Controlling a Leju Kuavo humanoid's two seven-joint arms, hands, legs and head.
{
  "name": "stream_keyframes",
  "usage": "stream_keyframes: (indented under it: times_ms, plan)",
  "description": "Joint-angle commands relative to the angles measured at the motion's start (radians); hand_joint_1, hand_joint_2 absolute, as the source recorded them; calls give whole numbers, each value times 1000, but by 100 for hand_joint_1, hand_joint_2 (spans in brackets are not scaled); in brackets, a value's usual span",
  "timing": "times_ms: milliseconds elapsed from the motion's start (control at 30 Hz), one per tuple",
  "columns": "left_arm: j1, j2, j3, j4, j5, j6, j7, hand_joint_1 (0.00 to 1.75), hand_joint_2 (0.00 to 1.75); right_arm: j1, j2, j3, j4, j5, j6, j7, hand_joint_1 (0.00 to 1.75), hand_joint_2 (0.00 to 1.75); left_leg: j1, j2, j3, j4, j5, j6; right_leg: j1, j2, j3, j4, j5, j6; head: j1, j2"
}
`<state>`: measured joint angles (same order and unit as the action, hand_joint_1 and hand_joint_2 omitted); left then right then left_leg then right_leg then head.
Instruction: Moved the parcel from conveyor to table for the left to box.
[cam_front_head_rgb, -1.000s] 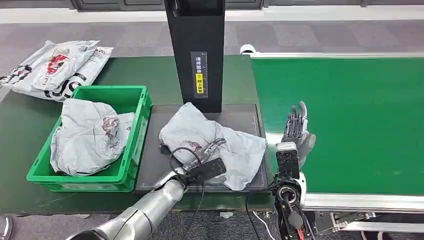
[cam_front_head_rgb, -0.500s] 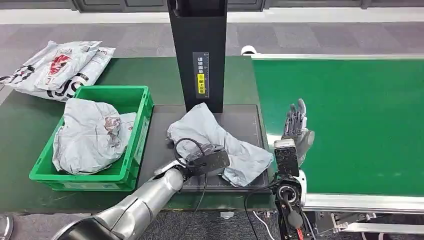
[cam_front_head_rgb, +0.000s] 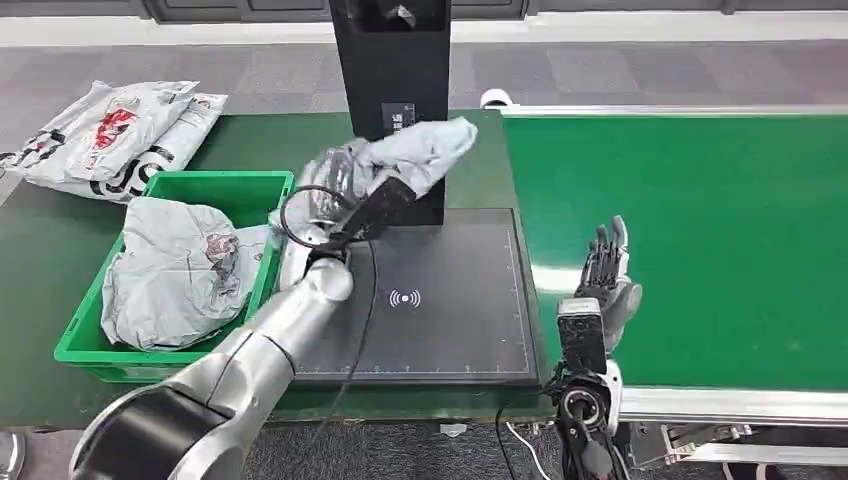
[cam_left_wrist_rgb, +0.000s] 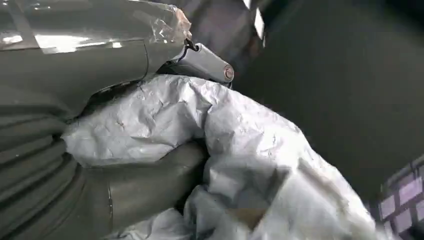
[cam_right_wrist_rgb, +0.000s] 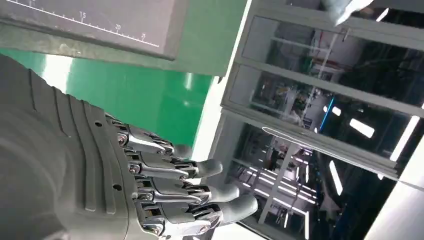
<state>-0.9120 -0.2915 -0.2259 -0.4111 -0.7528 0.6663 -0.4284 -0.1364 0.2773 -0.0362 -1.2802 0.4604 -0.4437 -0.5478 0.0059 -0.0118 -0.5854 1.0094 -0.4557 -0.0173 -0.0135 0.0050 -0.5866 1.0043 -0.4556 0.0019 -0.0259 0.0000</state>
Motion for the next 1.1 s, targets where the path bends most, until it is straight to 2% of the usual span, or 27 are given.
stream_keyframes:
  times_ms: [33,67,133,333,367,400,433,467,500,567,600,633,700,733,833,933,967,1000,1033,1100]
  plan:
    - [54,51,300,-272,-396,32,117,175,175,-40,-2,-58,28,-5,8,7,0,0,0,2,0,-1,0,0,1,1,0,-2,1,0,0,0]
    - [81,65,355,-316,-533,32,178,175,175,-52,0,-60,35,-6,9,7,0,0,0,3,0,0,0,0,0,2,-1,0,1,0,0,0]
    - [86,64,418,-308,-546,32,124,175,175,-59,3,-60,35,-7,9,9,0,0,0,8,1,-1,-1,0,-1,7,-1,-1,2,0,0,0]
    - [86,64,418,-308,-546,32,124,175,175,-59,3,-60,35,-7,9,9,0,0,1,6,0,-1,0,0,0,5,-1,-1,1,-1,0,0]
    - [70,60,427,-267,-671,32,234,175,175,-54,7,-64,25,-7,6,11,0,0,1,6,1,-2,0,0,1,4,0,-2,2,-1,0,0]
    - [56,102,392,-176,-818,32,411,175,175,-46,12,-69,9,0,0,20,0,0,0,4,0,-1,0,0,0,3,-1,-1,1,-1,0,0]
    - [24,129,355,-67,-818,32,473,175,175,-36,14,-71,-8,3,0,27,0,0,0,3,0,-1,0,0,1,2,0,-1,1,-1,0,0]
    - [19,180,199,-1,-818,32,609,175,175,-16,16,-73,-36,10,-1,35,0,0,0,2,0,-1,0,0,1,1,0,-2,1,0,0,0]
    - [2,199,122,87,-818,-2,729,175,175,-1,16,-73,-56,15,6,43,0,0,0,1,2,-2,0,0,0,0,1,-1,0,0,0,0]
    - [9,216,81,153,-817,-145,816,175,175,19,14,-69,-76,27,26,59,0,0,-1,0,2,-2,0,0,0,-1,2,-1,0,0,0,0]
    - [20,217,98,152,-811,-161,826,175,175,19,13,-69,-75,28,30,60,0,0,0,-1,4,-4,1,0,0,-2,4,-3,0,-1,0,0]
    - [30,233,70,175,-818,-292,902,175,175,11,11,-67,-64,32,41,62,0,0,0,3,3,-3,0,0,-1,2,1,-2,0,-1,0,0]
    - [47,233,123,171,-781,-292,865,175,175,2,10,-68,-52,31,41,62,0,0,0,5,2,-1,0,0,0,4,0,-1,0,-1,0,0]
    - [51,238,118,186,-801,-364,897,175,175,-11,6,-65,-40,33,48,63,0,0,0,6,3,-2,0,0,0,5,0,-2,1,-1,0,0]
    - [52,239,119,182,-803,-366,897,175,175,-18,6,-65,-33,32,48,63,0,0,0,6,2,-2,0,0,0,5,0,-1,0,0,0,0]
    - [60,216,184,185,-750,-467,806,175,175,-22,11,-79,-32,32,49,66,0,0,0,6,2,-2,0,0,0,5,1,-2,1,0,0,0]
    - [69,195,251,182,-687,-485,744,175,175,-13,13,-87,-46,38,49,70,0,0,0,7,3,-3,1,1,0,5,2,-3,2,-1,0,0]
    - [71,183,263,191,-678,-515,725,166,175,-5,14,-91,-57,42,51,74,0,0,0,5,2,-2,0,0,0,4,1,-2,1,0,0,0]
    - [76,175,255,192,-694,-528,745,0,175,2,16,-96,-70,44,56,79,0,0,0,5,3,-3,1,1,0,4,2,-3,1,0,0,0]
    - [77,163,287,191,-677,-526,750,0,175,7,26,-107,-89,50,66,87,0,0,0,3,5,-3,0,1,-1,2,4,-2,1,0,0,0]
